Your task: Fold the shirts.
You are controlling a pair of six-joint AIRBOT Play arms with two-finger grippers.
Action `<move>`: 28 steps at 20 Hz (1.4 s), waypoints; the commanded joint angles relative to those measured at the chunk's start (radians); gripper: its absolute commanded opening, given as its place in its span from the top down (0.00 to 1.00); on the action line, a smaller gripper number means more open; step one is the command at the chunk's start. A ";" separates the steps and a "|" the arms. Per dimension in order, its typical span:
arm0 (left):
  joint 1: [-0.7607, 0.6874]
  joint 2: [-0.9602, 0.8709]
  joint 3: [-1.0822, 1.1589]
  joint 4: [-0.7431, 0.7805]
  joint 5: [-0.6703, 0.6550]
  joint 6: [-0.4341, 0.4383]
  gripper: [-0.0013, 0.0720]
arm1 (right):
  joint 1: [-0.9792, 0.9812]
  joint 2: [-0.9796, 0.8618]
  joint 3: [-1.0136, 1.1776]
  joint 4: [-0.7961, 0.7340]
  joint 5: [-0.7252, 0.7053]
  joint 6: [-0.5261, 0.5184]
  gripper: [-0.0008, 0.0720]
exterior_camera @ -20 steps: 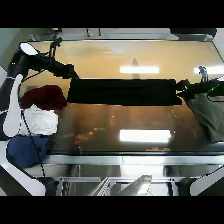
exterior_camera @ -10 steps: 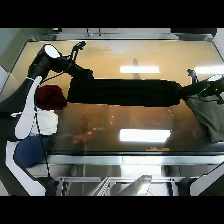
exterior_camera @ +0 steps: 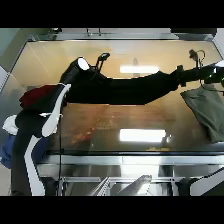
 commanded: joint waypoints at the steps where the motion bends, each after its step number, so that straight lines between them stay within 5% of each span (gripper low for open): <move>1: -0.063 -0.060 -0.005 -0.007 0.071 -0.052 0.97 | 0.043 0.127 0.019 0.056 0.040 0.083 0.97; 7: -0.118 -0.080 0.026 -0.010 0.165 -0.106 0.96 | 0.126 0.217 0.021 0.087 0.030 0.158 0.97; 13: -0.014 0.138 0.018 -0.135 -0.069 -0.106 0.96 | 0.188 0.215 0.022 0.087 -0.059 0.194 0.97; 16: 0.140 0.351 0.018 -0.137 -0.196 -0.099 0.96 | 0.298 0.203 0.022 0.086 -0.232 0.197 0.97; 22: 0.418 0.631 -0.050 -0.136 -0.278 -0.098 0.96 | 0.692 0.034 0.025 0.114 -0.796 0.166 0.97; 25: 0.491 0.706 -0.177 -0.136 -0.280 -0.045 0.96 | 0.847 -0.133 0.100 0.320 -1.022 -0.060 0.92; 27: 0.513 0.733 -0.266 -0.138 -0.277 -0.019 0.96 | 0.919 -0.253 0.198 0.568 -1.083 -0.325 0.44; 28: 0.514 0.738 -0.303 -0.138 -0.269 -0.013 0.96 | 0.941 -0.306 0.257 0.721 -1.085 -0.493 0.37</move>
